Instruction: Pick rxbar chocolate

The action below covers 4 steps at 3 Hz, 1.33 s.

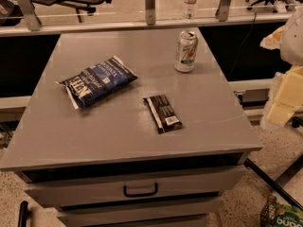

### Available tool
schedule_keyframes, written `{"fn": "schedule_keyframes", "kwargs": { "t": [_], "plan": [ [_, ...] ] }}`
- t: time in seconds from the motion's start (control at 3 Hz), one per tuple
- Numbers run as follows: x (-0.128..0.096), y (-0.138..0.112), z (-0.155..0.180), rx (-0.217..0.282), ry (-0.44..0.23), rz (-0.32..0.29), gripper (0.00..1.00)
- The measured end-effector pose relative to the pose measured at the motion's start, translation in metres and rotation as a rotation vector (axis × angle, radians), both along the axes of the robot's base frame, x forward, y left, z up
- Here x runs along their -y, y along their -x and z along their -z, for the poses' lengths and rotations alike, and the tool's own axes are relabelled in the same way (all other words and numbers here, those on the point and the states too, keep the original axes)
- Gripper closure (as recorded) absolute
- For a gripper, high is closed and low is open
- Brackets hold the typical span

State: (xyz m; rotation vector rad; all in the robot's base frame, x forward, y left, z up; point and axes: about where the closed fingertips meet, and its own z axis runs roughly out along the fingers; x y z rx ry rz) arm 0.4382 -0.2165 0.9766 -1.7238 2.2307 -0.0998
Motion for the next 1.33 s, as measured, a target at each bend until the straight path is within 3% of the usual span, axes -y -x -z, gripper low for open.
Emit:
{"fn": "schedule_keyframes", "kwargs": {
  "t": [0.33,0.67,1.0,1.33],
  "plan": [
    [-0.036,-0.028,0.008,0.006,-0.025,-0.016,0.00],
    [-0.036,-0.028,0.008,0.006,-0.025,-0.016,0.00],
    [-0.066,-0.033,0.008,0.019,-0.040,-0.039,0.00],
    [-0.137,-0.031,0.038,0.015,-0.044,0.038,0.00]
  ]
}}
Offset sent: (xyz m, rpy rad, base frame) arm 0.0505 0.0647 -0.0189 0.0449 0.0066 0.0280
